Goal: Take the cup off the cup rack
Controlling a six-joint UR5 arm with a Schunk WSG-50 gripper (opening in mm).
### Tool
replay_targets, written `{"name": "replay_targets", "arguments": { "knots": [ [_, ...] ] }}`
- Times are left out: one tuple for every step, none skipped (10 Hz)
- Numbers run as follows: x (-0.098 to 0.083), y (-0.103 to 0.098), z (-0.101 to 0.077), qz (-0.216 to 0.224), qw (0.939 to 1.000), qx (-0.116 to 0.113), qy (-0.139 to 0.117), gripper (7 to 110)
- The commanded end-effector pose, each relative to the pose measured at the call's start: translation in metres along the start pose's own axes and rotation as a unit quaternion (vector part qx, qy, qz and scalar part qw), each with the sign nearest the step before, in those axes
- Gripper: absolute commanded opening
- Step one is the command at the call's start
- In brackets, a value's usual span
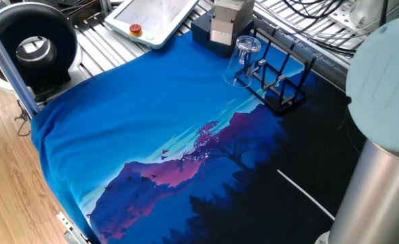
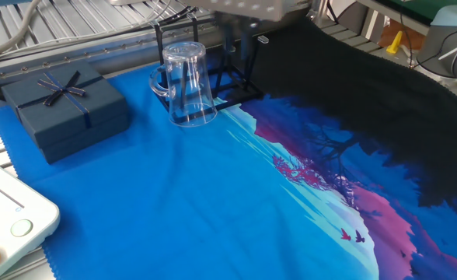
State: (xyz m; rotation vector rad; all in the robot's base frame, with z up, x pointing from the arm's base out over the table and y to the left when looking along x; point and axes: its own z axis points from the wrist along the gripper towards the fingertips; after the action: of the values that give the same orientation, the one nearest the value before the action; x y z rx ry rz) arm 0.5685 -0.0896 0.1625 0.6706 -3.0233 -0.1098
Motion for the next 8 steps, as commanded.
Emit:
{"name": "replay_targets", "arguments": {
  "knots": [
    [-0.008, -0.005, -0.004, -0.001, 0.9999, 0.002, -0.015, 44],
    [-0.005, -0.001, -0.004, 0.024, 0.9997, -0.005, -0.009, 44],
    [-0.002, 0.001, -0.004, 0.053, 0.9986, -0.01, -0.002, 66],
    [0.002, -0.006, -0.004, 0.083, 0.9965, 0.006, 0.004, 66],
    [0.006, -0.024, -0.005, 0.099, 0.9942, 0.042, 0.009, 66],
    [0.002, -0.024, -0.005, 0.091, 0.9951, 0.04, 0.003, 66],
    [-0.002, -0.021, -0.005, 0.07, 0.9969, 0.035, -0.005, 66],
    [-0.002, -0.016, -0.005, 0.052, 0.9983, 0.025, -0.003, 66]
  ]
}}
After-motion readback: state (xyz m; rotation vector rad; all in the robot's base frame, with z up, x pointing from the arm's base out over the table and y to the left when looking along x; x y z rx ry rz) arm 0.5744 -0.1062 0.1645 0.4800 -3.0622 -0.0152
